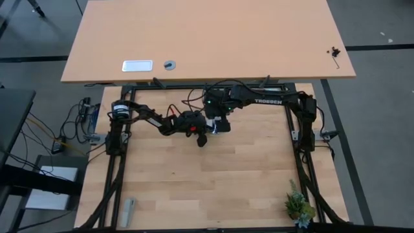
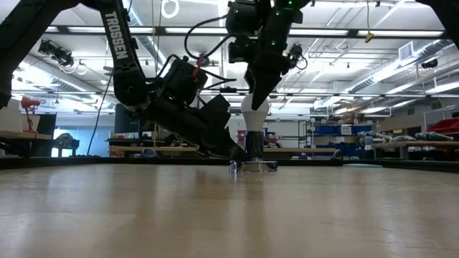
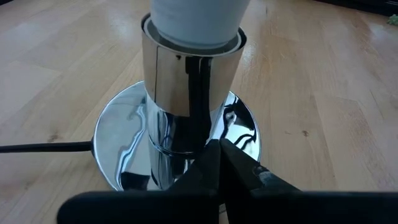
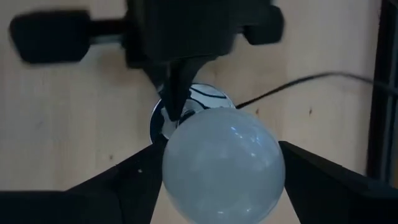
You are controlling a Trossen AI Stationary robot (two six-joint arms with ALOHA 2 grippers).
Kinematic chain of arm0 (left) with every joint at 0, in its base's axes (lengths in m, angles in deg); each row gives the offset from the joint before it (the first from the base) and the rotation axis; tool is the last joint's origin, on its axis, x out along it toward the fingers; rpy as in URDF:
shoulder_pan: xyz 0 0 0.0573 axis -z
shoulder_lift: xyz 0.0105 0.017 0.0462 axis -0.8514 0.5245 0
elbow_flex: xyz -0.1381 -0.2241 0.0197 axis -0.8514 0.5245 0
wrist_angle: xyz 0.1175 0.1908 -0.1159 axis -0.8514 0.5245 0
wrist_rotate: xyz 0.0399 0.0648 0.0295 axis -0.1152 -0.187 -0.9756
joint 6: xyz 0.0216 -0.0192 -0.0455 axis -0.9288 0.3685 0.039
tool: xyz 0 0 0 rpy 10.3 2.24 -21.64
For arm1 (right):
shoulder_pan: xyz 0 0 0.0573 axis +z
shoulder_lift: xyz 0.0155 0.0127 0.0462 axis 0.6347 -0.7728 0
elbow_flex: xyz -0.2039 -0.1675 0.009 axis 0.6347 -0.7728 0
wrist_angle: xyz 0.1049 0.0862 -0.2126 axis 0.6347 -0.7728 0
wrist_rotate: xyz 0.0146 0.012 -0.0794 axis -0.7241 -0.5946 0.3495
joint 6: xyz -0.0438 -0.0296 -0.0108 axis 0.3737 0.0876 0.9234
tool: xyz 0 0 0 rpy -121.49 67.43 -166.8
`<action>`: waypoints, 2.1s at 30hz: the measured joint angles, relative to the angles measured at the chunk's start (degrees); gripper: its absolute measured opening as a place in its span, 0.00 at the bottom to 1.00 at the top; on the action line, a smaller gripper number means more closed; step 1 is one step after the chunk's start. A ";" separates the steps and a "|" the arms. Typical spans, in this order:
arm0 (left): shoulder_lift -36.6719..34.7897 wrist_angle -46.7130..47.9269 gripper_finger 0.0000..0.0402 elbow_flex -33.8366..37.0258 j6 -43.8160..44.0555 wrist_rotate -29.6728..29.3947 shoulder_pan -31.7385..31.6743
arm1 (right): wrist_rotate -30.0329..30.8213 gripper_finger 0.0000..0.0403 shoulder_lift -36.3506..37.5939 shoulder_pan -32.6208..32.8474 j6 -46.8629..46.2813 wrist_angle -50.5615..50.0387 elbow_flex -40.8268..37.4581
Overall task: Screw lightbulb
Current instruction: Insert the lightbulb into the lamp
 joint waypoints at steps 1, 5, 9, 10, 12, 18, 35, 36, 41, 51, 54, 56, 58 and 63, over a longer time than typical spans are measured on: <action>0.00 0.02 0.02 0.00 0.00 0.00 0.00 | 0.09 0.75 0.00 -0.20 -2.38 0.16 -0.09; 0.01 0.02 0.02 0.00 0.00 0.00 0.00 | 0.94 0.73 0.02 -0.81 -18.80 0.22 -0.12; 0.02 0.02 0.02 0.00 0.00 0.00 0.00 | 1.53 0.75 0.00 -1.05 -35.02 -0.34 -0.12; 0.02 0.02 0.02 0.00 0.00 0.00 0.00 | 1.43 0.76 0.02 -1.05 -36.66 -0.33 -0.12; 0.00 0.02 0.02 0.00 0.00 0.00 0.00 | 0.38 0.78 0.00 -1.07 -37.34 -0.12 -0.23; 0.02 0.02 0.02 0.00 0.00 0.00 0.00 | 0.07 0.84 -0.09 -0.35 -31.52 0.32 1.00; 0.01 0.03 0.02 0.00 0.00 -0.01 0.00 | -4.38 0.86 -0.05 -0.05 6.91 -2.16 3.28; 0.02 0.02 0.02 0.00 0.00 0.00 0.00 | -4.48 0.85 -0.05 -0.06 6.91 -1.55 2.91; 0.01 0.02 0.02 0.00 0.00 0.00 0.00 | -4.46 0.83 -0.04 -0.17 6.83 0.55 0.42; 0.00 0.02 0.02 0.00 0.00 -0.02 0.00 | -1.80 0.73 -0.04 -1.08 -11.40 1.76 -0.34; 0.02 0.02 0.02 0.00 0.00 -0.02 0.00 | -1.15 0.73 -0.04 -1.42 -23.96 1.76 -0.34; 0.00 0.02 0.02 0.00 0.00 -0.01 0.00 | -0.89 0.75 -0.04 -1.59 -30.70 1.83 -0.34; 0.02 0.04 0.02 0.00 0.00 -0.01 0.00 | -1.22 0.78 -0.04 -1.59 -33.05 2.26 -0.36; 0.02 0.02 0.02 0.00 0.00 -0.02 0.00 | -1.48 0.85 -0.04 -1.59 -30.09 2.56 0.50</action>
